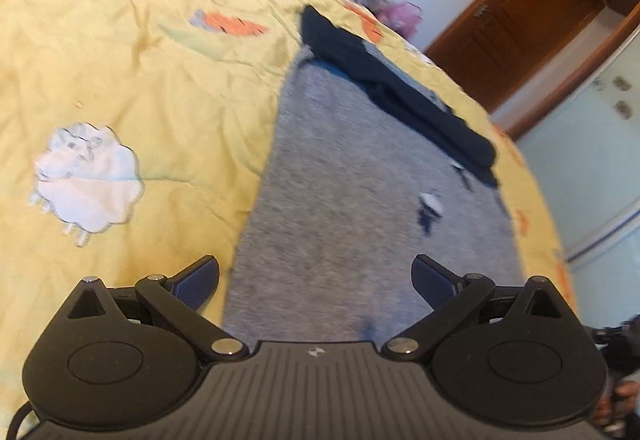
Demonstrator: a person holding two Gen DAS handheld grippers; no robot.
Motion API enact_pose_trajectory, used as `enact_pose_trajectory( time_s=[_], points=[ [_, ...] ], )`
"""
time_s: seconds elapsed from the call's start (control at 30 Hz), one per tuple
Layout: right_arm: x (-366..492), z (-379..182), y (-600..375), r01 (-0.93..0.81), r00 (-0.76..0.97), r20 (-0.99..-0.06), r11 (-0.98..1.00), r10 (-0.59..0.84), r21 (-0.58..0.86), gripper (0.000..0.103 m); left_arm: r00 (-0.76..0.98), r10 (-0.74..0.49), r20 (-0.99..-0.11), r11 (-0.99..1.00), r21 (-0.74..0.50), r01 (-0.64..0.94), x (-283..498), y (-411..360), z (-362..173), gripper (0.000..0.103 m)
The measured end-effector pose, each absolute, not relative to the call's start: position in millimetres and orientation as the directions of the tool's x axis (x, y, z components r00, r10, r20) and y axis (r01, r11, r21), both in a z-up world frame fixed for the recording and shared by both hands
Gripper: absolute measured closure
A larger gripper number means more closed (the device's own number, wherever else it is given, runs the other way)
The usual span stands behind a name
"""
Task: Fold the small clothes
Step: 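Grasp the grey sweater hem with both grippers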
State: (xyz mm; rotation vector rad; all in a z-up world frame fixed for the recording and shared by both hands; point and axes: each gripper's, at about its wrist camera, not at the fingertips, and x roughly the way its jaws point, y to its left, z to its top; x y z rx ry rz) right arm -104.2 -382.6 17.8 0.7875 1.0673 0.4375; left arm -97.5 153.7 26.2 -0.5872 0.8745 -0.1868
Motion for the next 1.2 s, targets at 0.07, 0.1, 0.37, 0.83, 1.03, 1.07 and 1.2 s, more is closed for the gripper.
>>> enact_pose_trajectory(
  time_s=[0.07,0.1,0.37,0.83,1.03,1.07,1.2],
  points=[
    [-104,16,-380,0.040,0.412,-0.591,0.634,0.694,0.772,0.000,0.601,-0.448,-0.662,0.801,-0.595,-0.058,-95,157,24,0.000],
    [-104,16,-378,0.035,0.404,-0.587,0.629,0.702,0.777,0.000,0.588,-0.476,-0.654,0.784,-0.619,-0.054,-95,160,22,0.000],
    [-113,11,-379,0.020,0.410,-0.518,0.560,0.751,0.828,0.000,0.520,-0.653,-0.551,0.590,-0.800,-0.109,-97,188,4,0.000],
    [-119,-6,-382,0.059,0.354,-0.506,0.521,0.787,0.851,0.051,0.438,-0.704,-0.559,0.600,-0.798,-0.053,-117,180,1,0.016],
    [-122,-16,-381,0.057,0.321,-0.455,0.463,0.830,0.885,0.056,0.424,-0.720,-0.550,0.581,-0.811,-0.066,-122,177,-1,0.016],
    [-122,-16,-381,0.062,0.318,-0.447,0.452,0.836,0.890,0.056,0.425,-0.720,-0.548,0.577,-0.813,-0.071,-122,177,-2,0.016],
    [-121,-18,-382,0.071,0.313,-0.432,0.432,0.846,0.899,0.055,0.414,-0.730,-0.544,0.555,-0.825,-0.107,-117,185,-3,0.016]
  ],
)
